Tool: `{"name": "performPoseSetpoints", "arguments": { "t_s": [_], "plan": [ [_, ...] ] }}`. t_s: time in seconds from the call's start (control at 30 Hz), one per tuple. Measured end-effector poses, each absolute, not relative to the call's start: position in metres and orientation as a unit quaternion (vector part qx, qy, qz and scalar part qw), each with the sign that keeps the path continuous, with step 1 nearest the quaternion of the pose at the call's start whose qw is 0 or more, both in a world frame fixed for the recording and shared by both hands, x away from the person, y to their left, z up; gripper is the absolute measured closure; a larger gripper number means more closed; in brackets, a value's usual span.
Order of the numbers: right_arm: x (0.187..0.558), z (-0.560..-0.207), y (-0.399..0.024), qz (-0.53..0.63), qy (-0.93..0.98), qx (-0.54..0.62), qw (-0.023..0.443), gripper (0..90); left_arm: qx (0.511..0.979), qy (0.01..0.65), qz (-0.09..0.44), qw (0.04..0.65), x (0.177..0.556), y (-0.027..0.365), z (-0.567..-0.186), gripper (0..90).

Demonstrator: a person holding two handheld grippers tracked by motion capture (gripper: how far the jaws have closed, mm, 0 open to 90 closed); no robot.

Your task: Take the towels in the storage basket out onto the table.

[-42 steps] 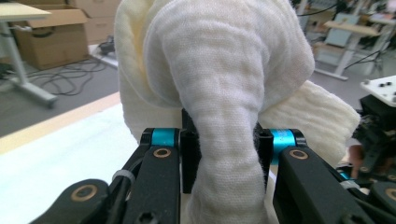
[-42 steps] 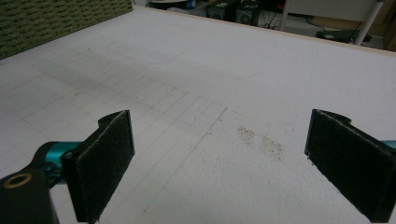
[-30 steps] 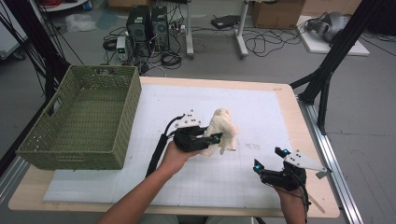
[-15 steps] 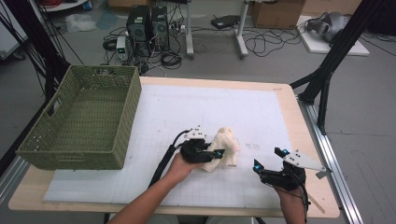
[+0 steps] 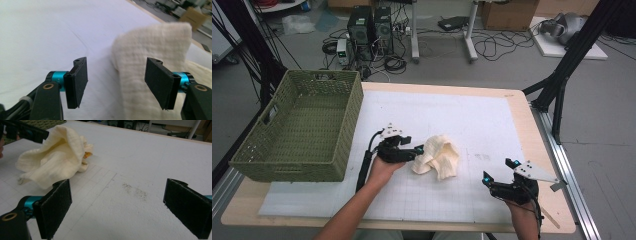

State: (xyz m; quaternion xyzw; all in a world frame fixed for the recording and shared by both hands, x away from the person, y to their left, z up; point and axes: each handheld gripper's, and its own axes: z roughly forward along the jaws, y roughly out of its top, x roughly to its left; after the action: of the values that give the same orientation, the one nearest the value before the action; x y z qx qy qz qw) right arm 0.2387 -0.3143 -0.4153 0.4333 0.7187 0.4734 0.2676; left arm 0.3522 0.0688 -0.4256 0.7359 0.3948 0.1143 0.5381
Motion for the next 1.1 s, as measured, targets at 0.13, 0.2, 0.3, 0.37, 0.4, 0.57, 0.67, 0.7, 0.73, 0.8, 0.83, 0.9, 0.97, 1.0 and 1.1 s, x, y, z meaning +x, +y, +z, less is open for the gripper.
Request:
{"name": "performPoseSetpoints", "arguments": {
  "t_s": [0.13, 0.2, 0.3, 0.37, 0.4, 0.57, 0.67, 0.7, 0.73, 0.8, 0.83, 0.9, 0.97, 1.0, 1.1],
  "plan": [
    [0.239, -0.416, -0.313, 0.472, 0.720, 0.434, 0.266, 7.4, 0.729, 0.377, 0.121, 0.558, 0.350, 0.077, -0.413, 40.6],
    [0.240, -0.416, -0.313, 0.470, 0.721, 0.433, 0.267, 7.4, 0.741, 0.349, 0.113, 0.562, 0.346, 0.070, -0.408, 44.1],
    [0.241, -0.417, -0.312, 0.467, 0.722, 0.435, 0.267, 7.4, 0.774, 0.295, 0.100, 0.551, 0.339, 0.048, -0.405, 45.7],
    [0.241, -0.417, -0.312, 0.466, 0.722, 0.435, 0.268, 7.4, 0.792, 0.263, 0.091, 0.543, 0.336, 0.029, -0.404, 45.2],
    [0.241, -0.417, -0.312, 0.466, 0.722, 0.436, 0.267, 7.4, 0.799, 0.251, 0.086, 0.540, 0.335, 0.020, -0.403, 44.6],
    [0.241, -0.416, -0.314, 0.467, 0.721, 0.436, 0.268, 7.4, 0.821, 0.235, 0.097, 0.511, 0.339, -0.012, -0.407, 40.1],
    [0.240, -0.416, -0.316, 0.468, 0.720, 0.436, 0.270, 7.4, 0.844, 0.243, 0.116, 0.464, 0.345, -0.026, -0.421, 38.0],
    [0.239, -0.416, -0.316, 0.469, 0.719, 0.437, 0.269, 7.4, 0.847, 0.243, 0.120, 0.458, 0.346, -0.027, -0.422, 39.7],
    [0.239, -0.415, -0.317, 0.469, 0.719, 0.435, 0.271, 7.4, 0.847, 0.243, 0.120, 0.458, 0.346, -0.027, -0.422, 43.8],
    [0.239, -0.415, -0.317, 0.470, 0.718, 0.435, 0.272, 7.4, 0.846, 0.237, 0.121, 0.462, 0.345, -0.027, -0.422, 47.6],
    [0.239, -0.415, -0.317, 0.470, 0.718, 0.436, 0.271, 7.4, 0.847, 0.232, 0.120, 0.464, 0.345, -0.027, -0.421, 51.3],
    [0.239, -0.416, -0.318, 0.470, 0.718, 0.437, 0.270, 7.4, 0.845, 0.229, 0.118, 0.468, 0.345, -0.023, -0.419, 74.3],
    [0.240, -0.416, -0.317, 0.469, 0.718, 0.437, 0.270, 7.4, 0.843, 0.228, 0.118, 0.473, 0.347, -0.018, -0.416, 84.9],
    [0.240, -0.416, -0.317, 0.469, 0.719, 0.438, 0.268, 7.4, 0.838, 0.234, 0.116, 0.478, 0.348, -0.016, -0.416, 86.6],
    [0.240, -0.416, -0.316, 0.469, 0.719, 0.437, 0.269, 7.4, 0.822, 0.253, 0.110, 0.498, 0.351, -0.006, -0.414, 87.8]
  ]
}}
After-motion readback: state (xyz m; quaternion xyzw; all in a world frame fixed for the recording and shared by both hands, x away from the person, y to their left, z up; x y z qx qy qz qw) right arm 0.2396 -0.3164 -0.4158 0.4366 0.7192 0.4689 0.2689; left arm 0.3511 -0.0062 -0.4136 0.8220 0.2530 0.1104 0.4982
